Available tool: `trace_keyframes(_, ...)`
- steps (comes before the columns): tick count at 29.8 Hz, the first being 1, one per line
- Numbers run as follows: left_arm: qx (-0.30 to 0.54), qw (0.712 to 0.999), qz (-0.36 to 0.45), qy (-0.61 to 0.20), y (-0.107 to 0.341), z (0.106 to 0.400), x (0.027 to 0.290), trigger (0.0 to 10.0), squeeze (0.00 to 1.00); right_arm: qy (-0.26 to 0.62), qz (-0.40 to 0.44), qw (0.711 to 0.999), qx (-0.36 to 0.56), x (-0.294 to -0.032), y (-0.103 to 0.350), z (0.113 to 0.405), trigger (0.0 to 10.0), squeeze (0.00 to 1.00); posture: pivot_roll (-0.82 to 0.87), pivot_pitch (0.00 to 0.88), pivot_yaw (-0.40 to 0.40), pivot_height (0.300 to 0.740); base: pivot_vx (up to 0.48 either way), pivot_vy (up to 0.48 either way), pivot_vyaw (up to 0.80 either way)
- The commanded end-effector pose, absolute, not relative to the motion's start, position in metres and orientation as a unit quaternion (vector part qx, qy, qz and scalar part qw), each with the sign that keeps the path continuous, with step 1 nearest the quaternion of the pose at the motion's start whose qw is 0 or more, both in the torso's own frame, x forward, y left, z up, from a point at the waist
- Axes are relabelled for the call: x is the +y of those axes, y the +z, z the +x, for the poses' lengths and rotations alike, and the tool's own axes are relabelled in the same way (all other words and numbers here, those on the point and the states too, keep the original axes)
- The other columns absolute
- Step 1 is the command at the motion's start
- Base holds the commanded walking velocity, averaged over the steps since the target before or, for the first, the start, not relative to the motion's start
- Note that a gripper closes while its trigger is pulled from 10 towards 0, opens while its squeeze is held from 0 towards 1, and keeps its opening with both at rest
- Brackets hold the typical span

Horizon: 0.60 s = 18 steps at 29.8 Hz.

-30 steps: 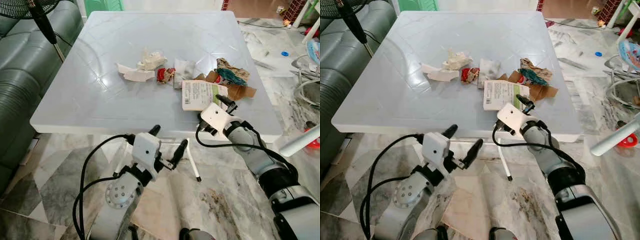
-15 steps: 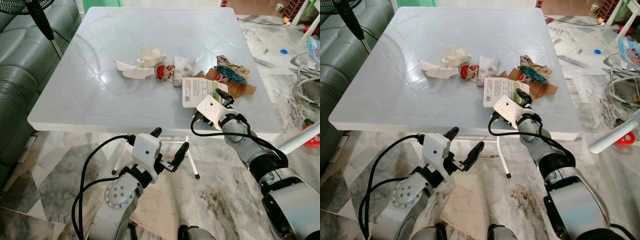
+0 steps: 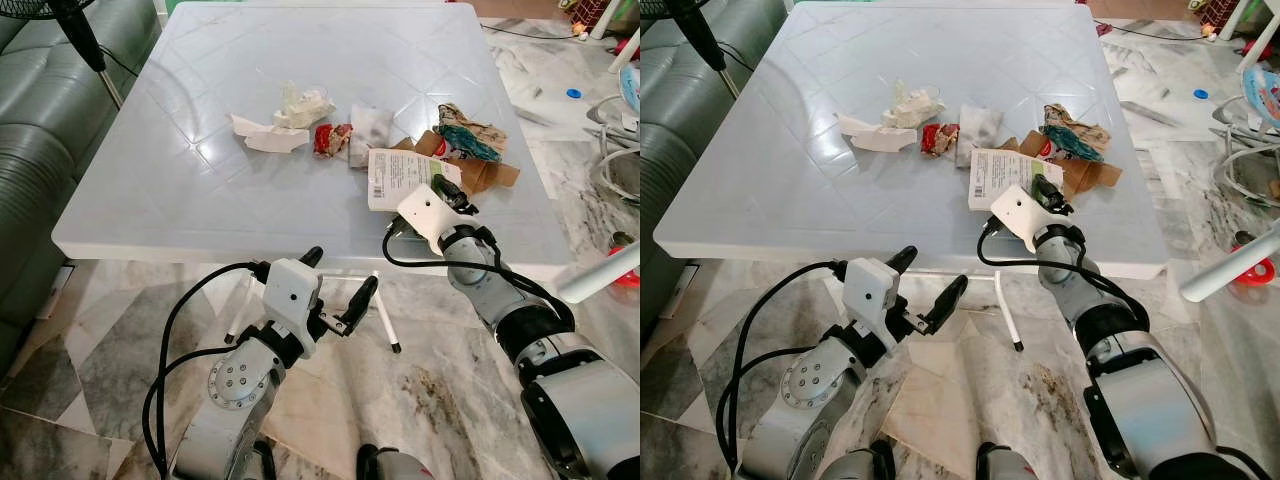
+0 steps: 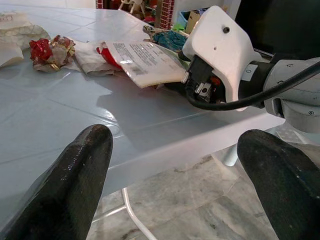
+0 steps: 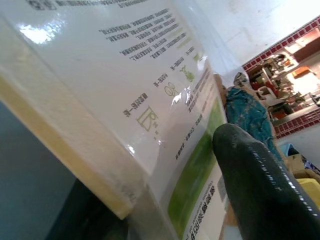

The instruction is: Picking trash to rubbish bin

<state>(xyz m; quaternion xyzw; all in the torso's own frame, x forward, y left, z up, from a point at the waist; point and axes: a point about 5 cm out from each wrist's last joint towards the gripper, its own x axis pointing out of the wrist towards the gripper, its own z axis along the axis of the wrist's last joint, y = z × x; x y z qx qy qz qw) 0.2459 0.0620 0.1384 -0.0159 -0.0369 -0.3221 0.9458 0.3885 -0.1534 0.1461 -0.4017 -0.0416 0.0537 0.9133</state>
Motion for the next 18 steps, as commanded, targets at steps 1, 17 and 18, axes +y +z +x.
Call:
trace_keyframes(1, -0.034, 0.943, -0.013, -0.332, 0.137, 0.245, 0.06, 10.0, 0.0, 0.035, -0.398, 0.915, -0.052, -0.159, 0.151, 0.389, 0.0, 0.0, -0.02, 0.192, -0.027, 0.74, 0.0, 0.0, 0.0)
trace_keyframes(17, -0.038, 0.946, -0.006, -0.323, 0.138, 0.25, 0.062, 10.0, 0.0, -0.015, -0.38, 0.914, -0.139, -0.161, 0.177, 0.391, 0.0, 0.0, -0.03, 0.188, -0.028, 0.74, 0.0, 0.0, 0.0)
trace_keyframes(18, -0.038, 0.946, -0.006, -0.322, 0.137, 0.25, 0.063, 10.0, 0.0, -0.016, -0.379, 0.915, -0.14, -0.161, 0.177, 0.391, 0.0, 0.0, -0.03, 0.188, -0.028, 0.74, 0.0, 0.0, 0.0)
